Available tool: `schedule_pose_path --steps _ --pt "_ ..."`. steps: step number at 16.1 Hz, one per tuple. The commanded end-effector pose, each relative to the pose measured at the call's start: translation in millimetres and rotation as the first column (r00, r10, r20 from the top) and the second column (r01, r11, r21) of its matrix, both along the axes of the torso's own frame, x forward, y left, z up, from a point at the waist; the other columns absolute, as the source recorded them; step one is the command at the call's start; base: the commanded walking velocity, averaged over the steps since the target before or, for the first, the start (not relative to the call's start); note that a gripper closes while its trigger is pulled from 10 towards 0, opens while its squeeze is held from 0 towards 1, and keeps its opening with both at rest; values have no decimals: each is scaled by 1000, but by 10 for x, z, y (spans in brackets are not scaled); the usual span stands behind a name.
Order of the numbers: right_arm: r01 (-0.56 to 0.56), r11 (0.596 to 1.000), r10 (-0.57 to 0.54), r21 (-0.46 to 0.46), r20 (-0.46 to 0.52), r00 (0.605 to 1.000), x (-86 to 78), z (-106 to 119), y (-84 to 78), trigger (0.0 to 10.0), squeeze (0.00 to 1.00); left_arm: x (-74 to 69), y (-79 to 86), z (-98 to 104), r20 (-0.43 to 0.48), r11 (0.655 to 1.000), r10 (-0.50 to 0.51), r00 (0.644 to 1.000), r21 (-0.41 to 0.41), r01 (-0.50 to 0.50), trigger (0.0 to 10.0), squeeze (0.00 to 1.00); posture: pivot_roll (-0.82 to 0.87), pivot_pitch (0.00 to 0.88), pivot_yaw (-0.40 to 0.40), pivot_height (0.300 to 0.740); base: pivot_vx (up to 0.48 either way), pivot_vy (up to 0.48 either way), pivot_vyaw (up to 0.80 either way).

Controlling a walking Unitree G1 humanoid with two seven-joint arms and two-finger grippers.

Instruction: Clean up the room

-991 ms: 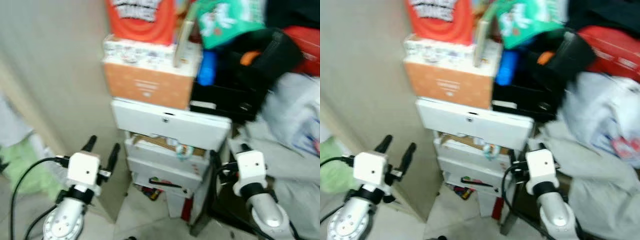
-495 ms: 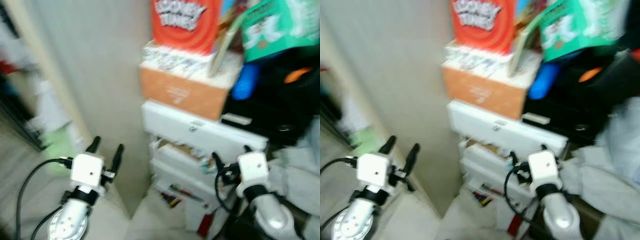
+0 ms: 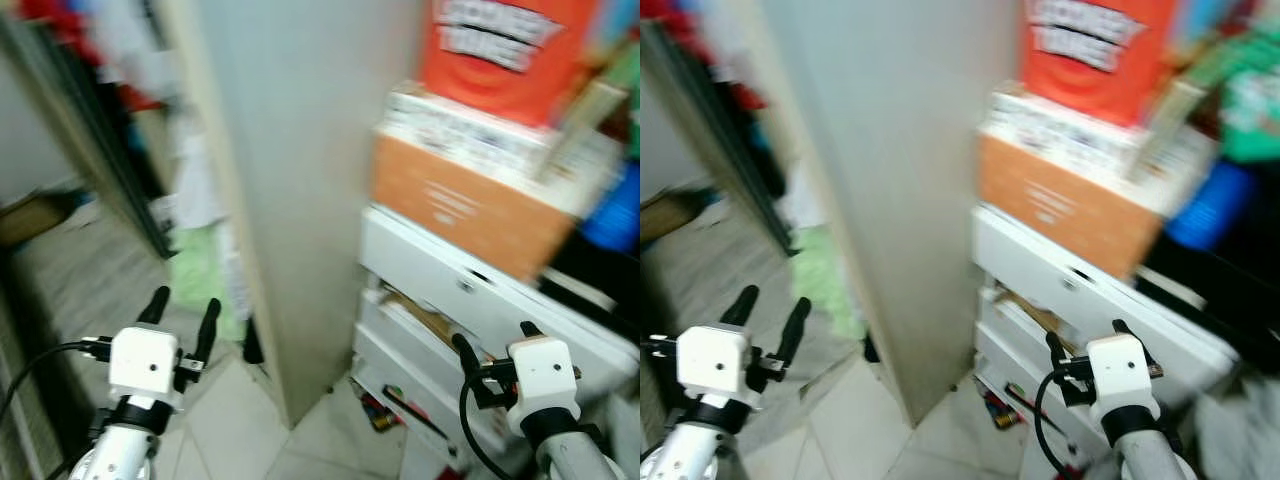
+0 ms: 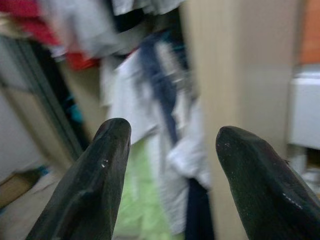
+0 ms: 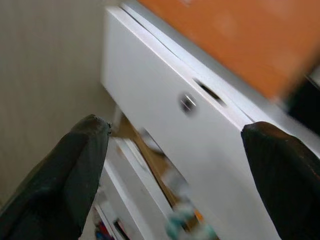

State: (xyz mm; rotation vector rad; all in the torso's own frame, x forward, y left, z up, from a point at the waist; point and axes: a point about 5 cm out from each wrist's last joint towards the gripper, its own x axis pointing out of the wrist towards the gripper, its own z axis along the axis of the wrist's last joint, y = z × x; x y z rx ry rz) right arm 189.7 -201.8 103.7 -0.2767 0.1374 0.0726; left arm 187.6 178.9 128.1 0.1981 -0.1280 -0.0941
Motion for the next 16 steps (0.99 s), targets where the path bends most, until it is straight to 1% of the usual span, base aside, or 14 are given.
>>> schedule_pose_path --steps 1,4,6,9,16 --pt "-30 999 29 18 19 999 -6 54 66 10000 0 -21 47 -19 -20 1000 11 1000 3 -11 10000 0 -68 72 -28 740 0 0 644" --pt "-31 999 31 17 34 999 45 54 61 10000 0 -21 47 -71 -45 999 40 998 -10 -41 10000 0 -70 56 -22 740 0 0 800" --pt "-36 999 35 18 40 999 113 43 62 10000 0 -28 65 -99 -63 997 70 996 -23 -72 10000 0 -50 47 -29 740 0 0 800" --pt "-63 998 62 21 46 997 202 31 118 10000 0 -41 78 -99 -65 996 79 995 -28 -81 10000 0 -34 38 -37 740 0 0 800" --pt "-70 997 68 31 53 996 229 16 151 10000 0 -12 53 -122 -69 998 57 996 -29 -59 10000 0 -32 31 -34 740 0 0 800"
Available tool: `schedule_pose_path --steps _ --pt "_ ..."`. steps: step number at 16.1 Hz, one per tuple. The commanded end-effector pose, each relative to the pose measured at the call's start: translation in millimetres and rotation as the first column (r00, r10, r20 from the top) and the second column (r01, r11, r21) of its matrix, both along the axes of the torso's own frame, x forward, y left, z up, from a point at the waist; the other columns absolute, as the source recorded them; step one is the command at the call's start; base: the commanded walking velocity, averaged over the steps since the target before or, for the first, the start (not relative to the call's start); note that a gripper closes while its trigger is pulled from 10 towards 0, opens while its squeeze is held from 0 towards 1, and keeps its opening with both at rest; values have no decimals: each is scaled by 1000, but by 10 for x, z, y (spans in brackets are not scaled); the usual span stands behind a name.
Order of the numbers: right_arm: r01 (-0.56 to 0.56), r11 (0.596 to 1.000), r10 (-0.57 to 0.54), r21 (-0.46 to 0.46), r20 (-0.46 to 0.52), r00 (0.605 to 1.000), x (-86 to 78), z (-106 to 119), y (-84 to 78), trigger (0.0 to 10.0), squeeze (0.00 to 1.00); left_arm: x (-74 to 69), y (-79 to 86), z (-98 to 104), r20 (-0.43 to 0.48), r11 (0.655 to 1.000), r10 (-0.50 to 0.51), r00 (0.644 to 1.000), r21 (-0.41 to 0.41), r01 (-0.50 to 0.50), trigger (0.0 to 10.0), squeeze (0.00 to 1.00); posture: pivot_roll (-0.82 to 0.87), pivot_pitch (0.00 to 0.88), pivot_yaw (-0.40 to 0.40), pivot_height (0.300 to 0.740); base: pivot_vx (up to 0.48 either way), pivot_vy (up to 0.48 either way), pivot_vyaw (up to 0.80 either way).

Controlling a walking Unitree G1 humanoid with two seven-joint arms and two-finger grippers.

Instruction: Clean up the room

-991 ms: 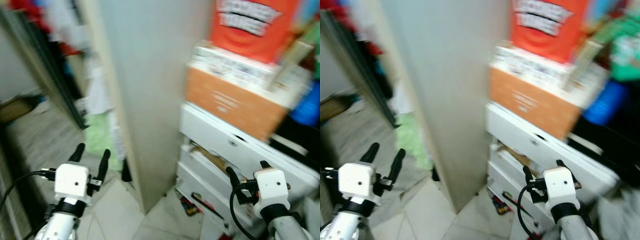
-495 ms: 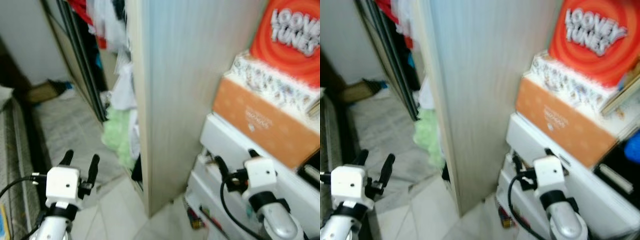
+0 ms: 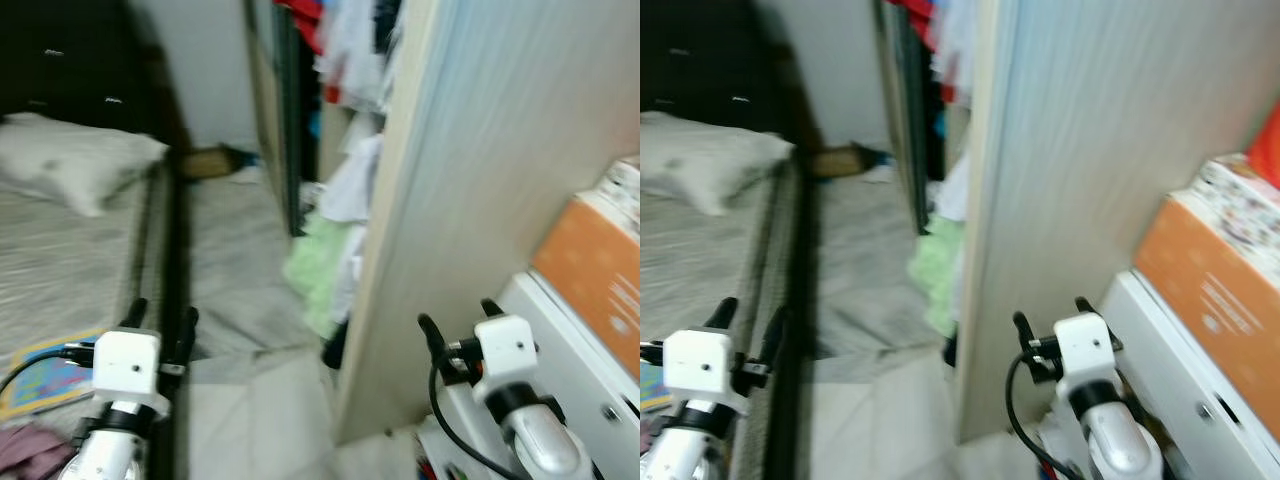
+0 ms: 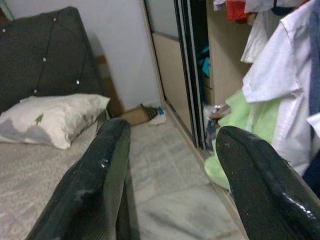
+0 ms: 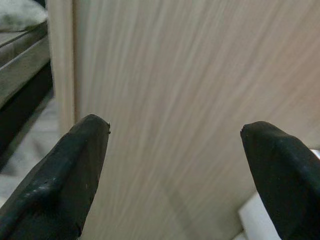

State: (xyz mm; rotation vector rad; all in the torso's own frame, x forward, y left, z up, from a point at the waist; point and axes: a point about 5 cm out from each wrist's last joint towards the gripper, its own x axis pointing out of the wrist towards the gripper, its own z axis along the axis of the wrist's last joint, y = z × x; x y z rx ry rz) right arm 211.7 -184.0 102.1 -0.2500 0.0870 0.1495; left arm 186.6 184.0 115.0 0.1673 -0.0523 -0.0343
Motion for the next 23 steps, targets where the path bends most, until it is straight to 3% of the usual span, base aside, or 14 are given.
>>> schedule_pose_path --steps 1,13,23 --pt "11 1000 -11 1 14 1000 4 32 -19 10000 0 -5 3 -3 0 1000 -9 1000 1 9 10000 0 -32 34 -32 740 0 0 800" --pt "-10 1000 10 6 4 1000 -24 48 17 10000 0 -50 12 -92 -20 1000 -21 1000 7 21 10000 0 -30 50 -36 740 0 0 800" --pt "-9 1000 9 20 -1 1000 -1 42 30 10000 0 14 26 -110 -42 999 15 999 39 -13 10000 0 -30 43 -35 740 0 0 0"
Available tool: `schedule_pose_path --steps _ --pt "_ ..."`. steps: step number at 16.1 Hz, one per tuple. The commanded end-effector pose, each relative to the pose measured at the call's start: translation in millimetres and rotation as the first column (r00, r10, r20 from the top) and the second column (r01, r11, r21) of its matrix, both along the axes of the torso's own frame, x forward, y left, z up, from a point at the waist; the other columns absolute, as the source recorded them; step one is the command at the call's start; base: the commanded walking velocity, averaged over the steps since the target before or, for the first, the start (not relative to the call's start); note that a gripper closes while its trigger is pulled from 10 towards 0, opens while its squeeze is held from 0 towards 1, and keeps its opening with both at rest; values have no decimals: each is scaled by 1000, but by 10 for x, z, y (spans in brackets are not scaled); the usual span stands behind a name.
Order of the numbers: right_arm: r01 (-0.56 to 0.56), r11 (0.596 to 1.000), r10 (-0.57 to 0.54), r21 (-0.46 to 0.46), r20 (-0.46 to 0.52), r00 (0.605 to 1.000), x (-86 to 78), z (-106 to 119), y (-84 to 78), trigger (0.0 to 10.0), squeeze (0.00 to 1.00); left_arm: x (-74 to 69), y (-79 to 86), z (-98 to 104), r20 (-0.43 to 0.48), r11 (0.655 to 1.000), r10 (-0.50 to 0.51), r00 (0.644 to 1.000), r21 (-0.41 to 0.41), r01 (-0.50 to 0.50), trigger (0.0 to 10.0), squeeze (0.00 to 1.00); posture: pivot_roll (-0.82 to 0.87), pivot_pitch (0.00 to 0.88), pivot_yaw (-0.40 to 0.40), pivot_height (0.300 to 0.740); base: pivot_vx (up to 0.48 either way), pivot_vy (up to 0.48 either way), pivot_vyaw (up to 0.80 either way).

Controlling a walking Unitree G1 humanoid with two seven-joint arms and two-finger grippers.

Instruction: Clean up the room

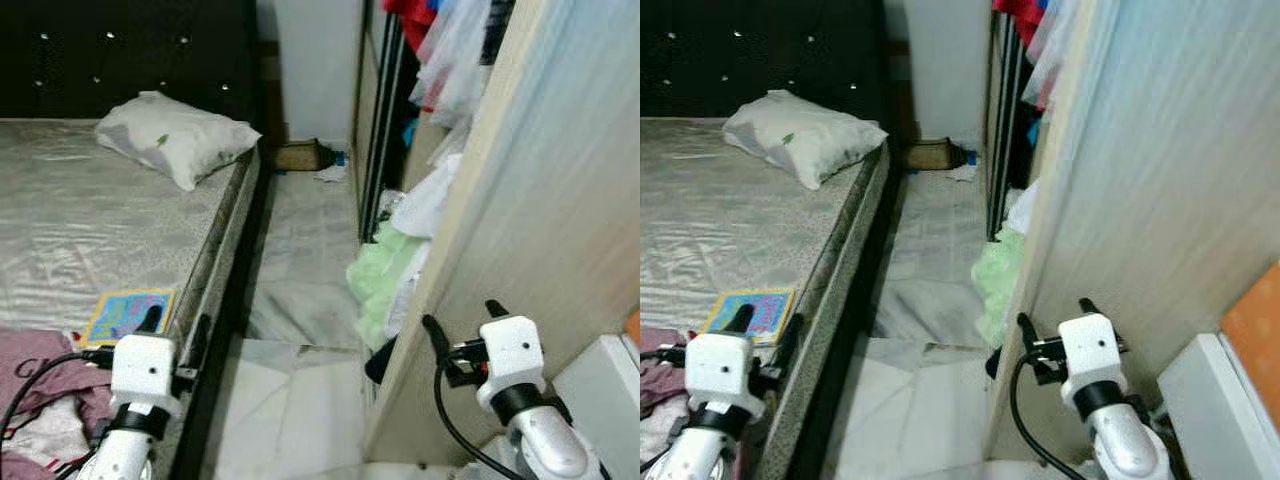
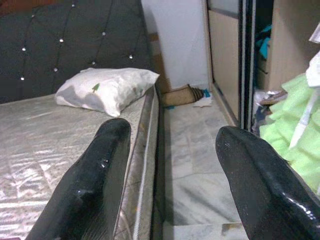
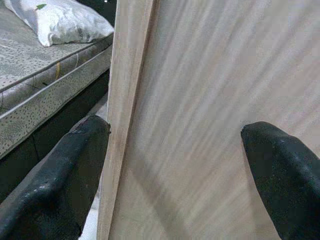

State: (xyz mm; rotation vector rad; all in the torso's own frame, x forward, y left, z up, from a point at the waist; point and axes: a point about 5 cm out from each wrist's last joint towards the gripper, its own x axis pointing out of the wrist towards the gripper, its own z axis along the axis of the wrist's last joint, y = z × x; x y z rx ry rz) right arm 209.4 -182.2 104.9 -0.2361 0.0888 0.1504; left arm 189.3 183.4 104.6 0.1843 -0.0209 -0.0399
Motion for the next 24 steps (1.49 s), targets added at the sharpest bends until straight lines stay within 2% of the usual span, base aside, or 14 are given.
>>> schedule_pose_path --steps 1,4,14,24 --pt "-9 1000 9 7 2 1000 22 16 18 10000 0 -11 12 8 -7 1000 8 1000 23 -7 10000 0 -30 43 -35 740 0 0 0" --pt "-9 1000 9 7 1 1000 22 25 26 10000 0 -7 -1 17 -8 1000 0 1000 18 0 10000 0 -30 49 -37 740 0 0 0" --pt "-5 1000 5 6 -9 1000 -7 46 37 10000 0 -7 -18 31 -16 1000 -10 1000 11 10 10000 0 -36 60 -34 740 -278 0 0" --pt "-4 1000 4 4 -19 1000 -7 21 19 10000 0 -9 -33 -6 -25 1000 -29 999 -4 29 10000 0 -43 65 -36 740 0 0 0"
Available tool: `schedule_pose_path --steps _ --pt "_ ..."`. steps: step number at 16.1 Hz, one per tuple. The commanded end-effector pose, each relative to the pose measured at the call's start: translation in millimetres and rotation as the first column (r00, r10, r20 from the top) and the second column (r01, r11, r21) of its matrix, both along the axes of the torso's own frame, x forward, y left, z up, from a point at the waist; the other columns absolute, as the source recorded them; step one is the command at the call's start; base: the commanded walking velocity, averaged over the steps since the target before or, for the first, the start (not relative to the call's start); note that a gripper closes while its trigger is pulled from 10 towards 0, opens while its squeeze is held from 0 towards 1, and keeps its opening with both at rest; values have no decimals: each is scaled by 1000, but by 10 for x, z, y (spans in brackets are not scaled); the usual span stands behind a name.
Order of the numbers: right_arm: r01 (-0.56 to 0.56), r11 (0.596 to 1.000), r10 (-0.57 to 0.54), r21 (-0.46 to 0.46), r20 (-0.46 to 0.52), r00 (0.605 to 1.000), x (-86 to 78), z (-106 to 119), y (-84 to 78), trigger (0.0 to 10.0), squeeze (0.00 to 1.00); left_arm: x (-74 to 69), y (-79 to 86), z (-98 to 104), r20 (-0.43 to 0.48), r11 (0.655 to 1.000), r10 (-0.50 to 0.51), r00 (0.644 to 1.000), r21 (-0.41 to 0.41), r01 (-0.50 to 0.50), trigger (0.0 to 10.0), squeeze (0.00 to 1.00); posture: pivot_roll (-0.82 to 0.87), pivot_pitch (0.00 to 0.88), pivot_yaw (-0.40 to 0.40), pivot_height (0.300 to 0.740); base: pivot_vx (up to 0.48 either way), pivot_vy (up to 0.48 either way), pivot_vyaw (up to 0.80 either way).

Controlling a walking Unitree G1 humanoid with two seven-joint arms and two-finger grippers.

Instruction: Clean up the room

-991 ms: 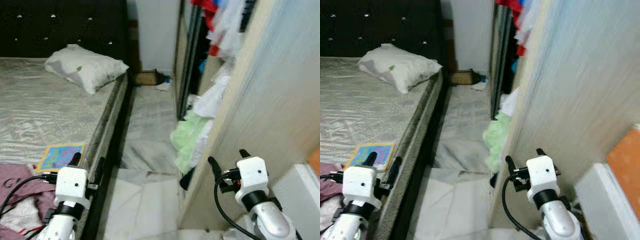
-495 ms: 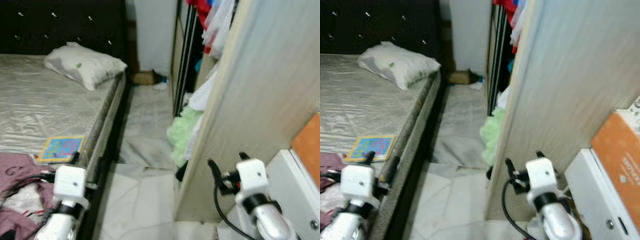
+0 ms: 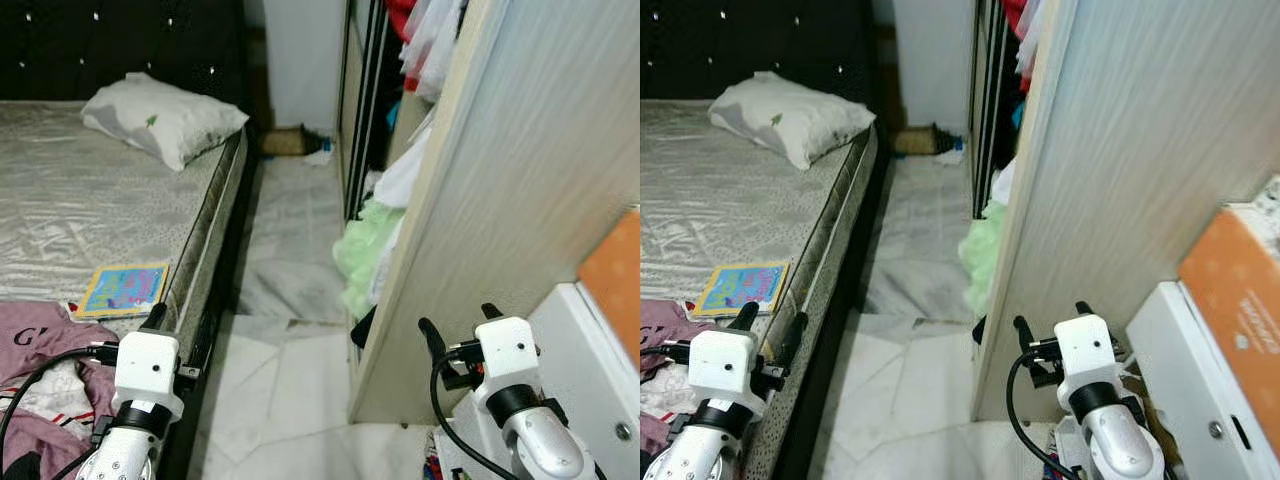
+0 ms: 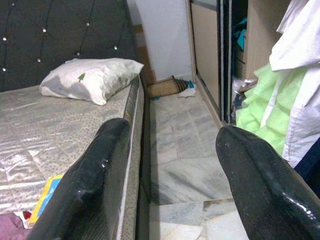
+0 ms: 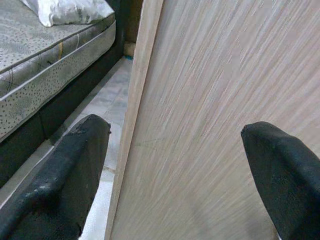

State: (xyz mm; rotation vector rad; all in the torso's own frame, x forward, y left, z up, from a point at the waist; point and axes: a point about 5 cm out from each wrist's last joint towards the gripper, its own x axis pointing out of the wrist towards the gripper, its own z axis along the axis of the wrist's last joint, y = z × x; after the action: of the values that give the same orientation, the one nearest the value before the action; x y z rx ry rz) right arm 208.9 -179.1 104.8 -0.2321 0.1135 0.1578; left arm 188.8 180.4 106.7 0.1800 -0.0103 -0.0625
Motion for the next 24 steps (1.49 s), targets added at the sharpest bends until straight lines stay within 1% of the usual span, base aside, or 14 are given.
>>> schedule_pose_path --steps 1,2,5,9,10,12,13,14,15,16,21,23,24 --pt "-6 1000 6 -6 8 1000 -6 25 -13 10000 0 -3 -8 -28 -11 1000 -12 1000 -1 12 10000 0 -43 65 -36 740 0 0 0" --pt "-10 1000 10 -8 7 1000 -11 24 -14 10000 0 -4 -9 -29 -10 1000 -14 1000 -1 14 10000 0 -43 65 -36 740 0 0 0" --pt "-21 1000 21 -16 6 1000 -22 20 -24 10000 0 -5 -16 -23 -8 1000 -20 1000 -1 20 10000 0 -43 64 -35 740 0 0 800" --pt "-22 999 22 -27 -16 1000 -48 -60 -131 10000 0 7 -58 48 15 998 -54 998 -9 54 10000 0 -45 63 -35 740 0 0 800" --pt "-24 999 24 -29 -19 1000 -51 -70 -138 10000 0 5 -64 70 28 998 -62 998 2 62 10000 0 -45 63 -35 740 0 0 800" --pt "-26 999 26 -31 -22 999 -52 -89 -147 10000 0 -31 -55 120 56 999 -38 998 18 37 10000 0 -45 63 -35 740 0 0 800" --pt "-28 999 27 -32 -26 999 -49 -114 -154 10000 0 -84 -24 135 61 999 7 998 31 -9 10000 0 -45 57 -32 740 0 0 800" --pt "-29 999 28 -32 -28 999 -45 -141 -159 10000 0 -142 27 127 50 998 59 997 28 -60 10000 0 -41 55 -32 740 0 0 800" --pt "-30 999 29 -32 -29 999 -44 -151 -158 10000 0 -165 66 109 41 996 78 996 32 -79 10000 0 -37 55 -33 740 0 0 800" --pt "-36 999 36 -30 -30 999 -39 -162 -148 10000 0 -190 139 58 18 993 112 994 37 -113 10000 0 -37 55 -33 740 0 0 800" --pt "-59 997 58 -39 -17 998 13 -161 -128 10000 0 -173 165 1 11 991 125 992 46 -126 10000 0 -38 48 -39 740 0 0 800" --pt "-59 998 59 -38 -16 998 23 -167 -132 10000 0 -154 170 24 29 990 129 991 59 -130 10000 0 -39 50 -38 740 0 0 800" --pt "-56 998 56 -37 -14 998 28 -171 -134 10000 0 -115 179 33 42 988 136 990 64 -138 10000 0 -38 46 -34 740 0 0 800"
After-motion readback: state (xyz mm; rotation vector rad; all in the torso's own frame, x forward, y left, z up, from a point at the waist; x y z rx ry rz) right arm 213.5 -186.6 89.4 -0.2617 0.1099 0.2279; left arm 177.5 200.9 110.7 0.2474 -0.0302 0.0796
